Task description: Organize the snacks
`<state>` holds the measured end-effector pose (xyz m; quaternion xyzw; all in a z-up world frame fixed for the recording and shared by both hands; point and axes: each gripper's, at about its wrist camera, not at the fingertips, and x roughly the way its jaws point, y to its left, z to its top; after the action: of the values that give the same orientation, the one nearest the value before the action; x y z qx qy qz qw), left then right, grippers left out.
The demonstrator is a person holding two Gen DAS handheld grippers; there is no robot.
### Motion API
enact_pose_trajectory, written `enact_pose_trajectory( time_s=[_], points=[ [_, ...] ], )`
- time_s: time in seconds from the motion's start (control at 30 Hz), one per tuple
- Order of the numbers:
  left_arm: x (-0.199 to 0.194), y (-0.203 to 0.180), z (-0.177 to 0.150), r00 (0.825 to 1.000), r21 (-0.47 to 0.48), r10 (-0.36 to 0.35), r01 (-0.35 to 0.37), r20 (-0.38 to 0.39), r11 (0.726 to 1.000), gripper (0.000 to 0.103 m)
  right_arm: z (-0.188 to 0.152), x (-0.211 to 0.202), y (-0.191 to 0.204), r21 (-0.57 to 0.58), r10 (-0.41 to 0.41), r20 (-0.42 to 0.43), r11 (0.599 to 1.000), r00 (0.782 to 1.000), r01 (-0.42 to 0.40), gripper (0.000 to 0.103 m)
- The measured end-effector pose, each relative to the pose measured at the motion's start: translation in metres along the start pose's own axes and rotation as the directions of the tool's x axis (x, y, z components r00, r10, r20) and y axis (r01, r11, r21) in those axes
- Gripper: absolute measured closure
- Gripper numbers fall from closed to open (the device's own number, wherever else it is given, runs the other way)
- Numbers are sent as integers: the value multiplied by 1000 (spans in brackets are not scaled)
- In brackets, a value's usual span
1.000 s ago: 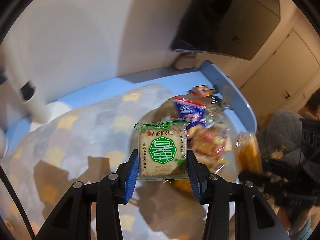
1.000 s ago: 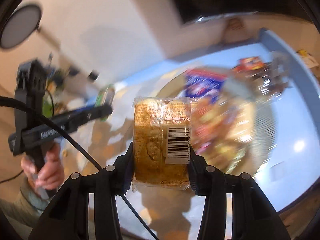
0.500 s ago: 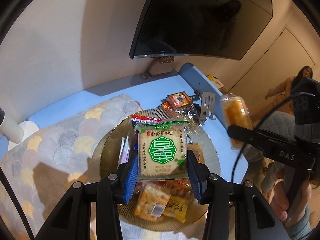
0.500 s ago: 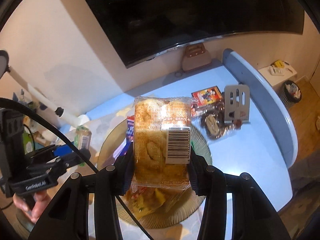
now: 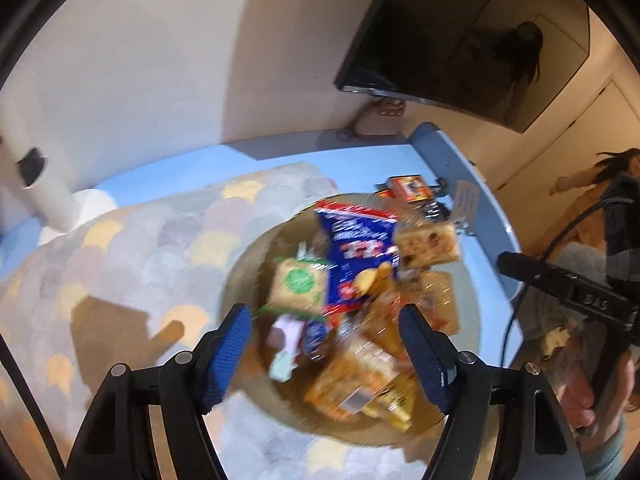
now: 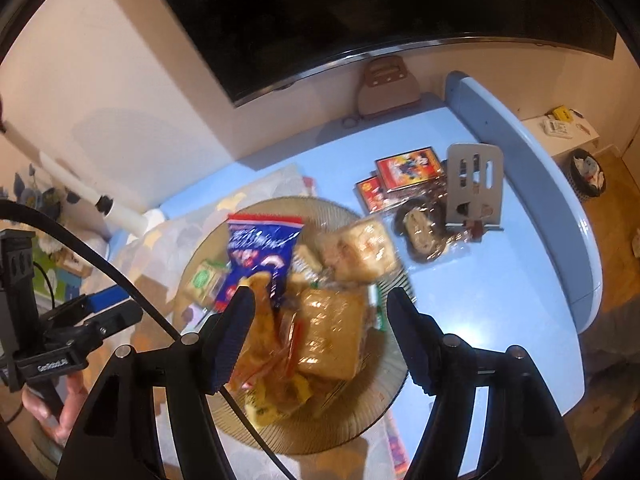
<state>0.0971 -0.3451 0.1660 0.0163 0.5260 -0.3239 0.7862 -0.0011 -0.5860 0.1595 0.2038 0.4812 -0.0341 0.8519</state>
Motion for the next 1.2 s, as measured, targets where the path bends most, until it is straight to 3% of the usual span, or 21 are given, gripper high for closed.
enact_pose_trajectory(
  time_s=[0.17, 0.33, 0.43, 0.7, 0.97, 1.2],
  points=[
    [-19, 19, -22, 994, 6, 112, -112, 14, 994, 29, -14, 0, 40, -59, 39, -24, 997, 999, -40, 35],
    [-48, 53, -44, 981, -10, 190, -190, 33, 982, 29, -31, -2, 105, -166, 44, -13, 985, 999, -46, 34],
    [-66, 84, -60, 966, -15, 259, -259, 20, 966, 29, -46, 2, 150, -234, 14, 7, 972, 1000, -12, 25],
    [-88, 161, -106, 928, -71, 370, -373, -46, 925, 29, -87, 57, 248, -326, 34, -58, 944, 998, -51, 25],
    [-81, 232, -147, 898, -163, 429, -440, -100, 883, 28, -122, 128, 286, -312, -42, -98, 950, 994, 10, 25],
    [-56, 271, -169, 874, -211, 464, -485, -146, 849, 28, -152, 161, 310, -389, -151, -76, 915, 986, 111, 25]
  ],
)
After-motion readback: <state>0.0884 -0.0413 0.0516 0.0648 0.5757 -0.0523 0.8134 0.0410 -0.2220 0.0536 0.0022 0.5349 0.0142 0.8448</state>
